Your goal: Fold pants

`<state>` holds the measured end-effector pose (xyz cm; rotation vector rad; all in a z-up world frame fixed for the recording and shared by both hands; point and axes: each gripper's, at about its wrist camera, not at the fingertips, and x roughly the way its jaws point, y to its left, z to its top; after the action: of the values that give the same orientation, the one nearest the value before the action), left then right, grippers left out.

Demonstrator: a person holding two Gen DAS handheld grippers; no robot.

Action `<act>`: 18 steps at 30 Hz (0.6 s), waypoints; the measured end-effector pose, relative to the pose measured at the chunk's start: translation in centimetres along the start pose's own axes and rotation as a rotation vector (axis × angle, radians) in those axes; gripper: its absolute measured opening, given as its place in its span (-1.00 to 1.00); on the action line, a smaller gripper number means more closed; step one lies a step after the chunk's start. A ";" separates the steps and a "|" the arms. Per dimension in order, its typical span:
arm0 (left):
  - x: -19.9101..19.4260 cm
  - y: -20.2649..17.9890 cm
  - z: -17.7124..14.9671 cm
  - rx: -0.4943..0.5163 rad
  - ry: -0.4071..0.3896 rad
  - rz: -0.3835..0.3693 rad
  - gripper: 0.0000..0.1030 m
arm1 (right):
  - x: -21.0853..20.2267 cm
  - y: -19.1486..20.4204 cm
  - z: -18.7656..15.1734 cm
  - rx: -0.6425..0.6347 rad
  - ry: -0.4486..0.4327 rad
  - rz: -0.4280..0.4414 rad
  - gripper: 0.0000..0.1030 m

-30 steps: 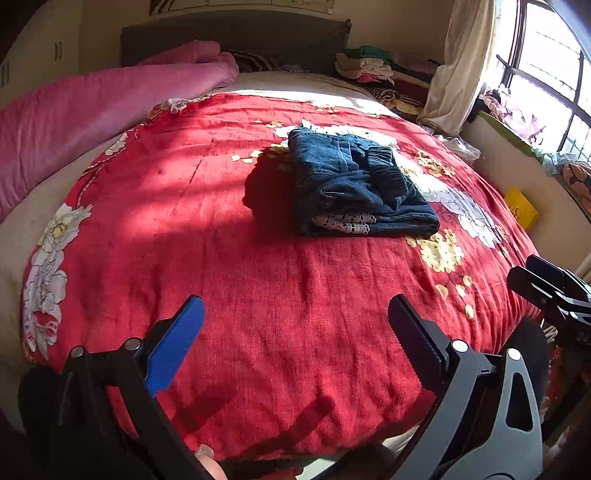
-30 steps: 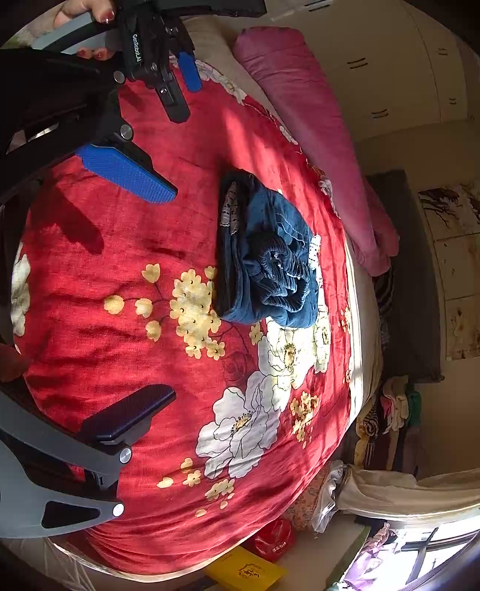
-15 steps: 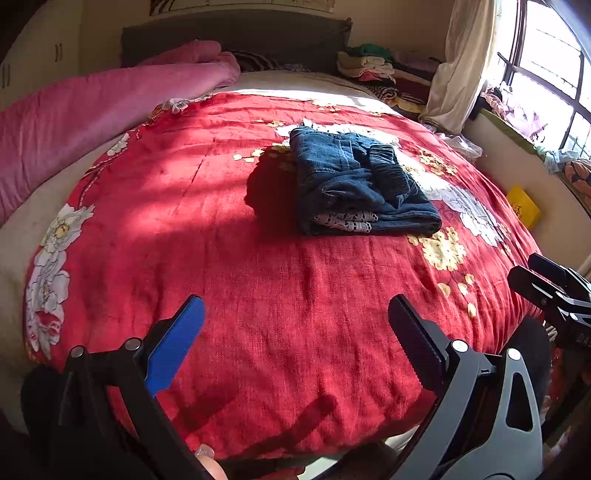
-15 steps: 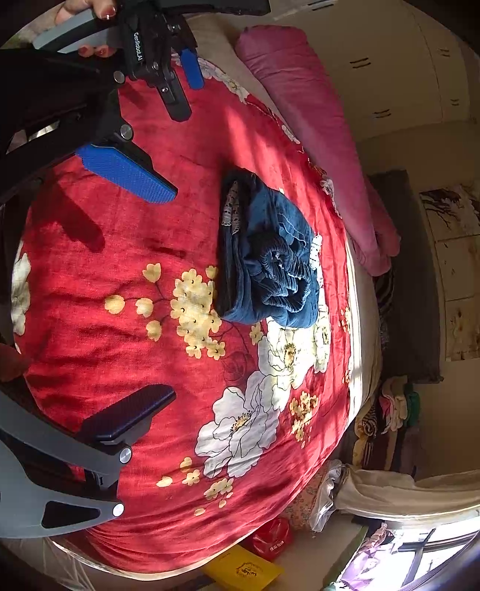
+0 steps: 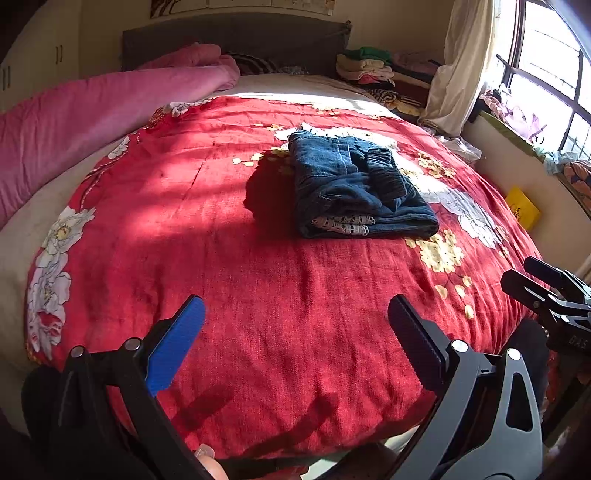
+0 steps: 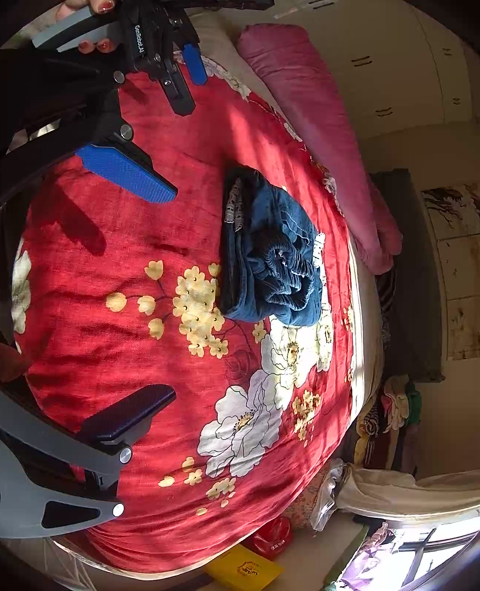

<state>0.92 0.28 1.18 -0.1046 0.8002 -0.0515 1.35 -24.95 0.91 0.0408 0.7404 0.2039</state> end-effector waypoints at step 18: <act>1.1 4.4 1.9 -0.100 -0.021 -0.007 0.81 | 3.3 -6.9 0.9 0.077 0.055 -0.091 0.91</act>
<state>3.09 4.70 1.27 -0.2025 0.7812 -0.0171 5.46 -30.98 -1.37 0.0748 0.8034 0.0903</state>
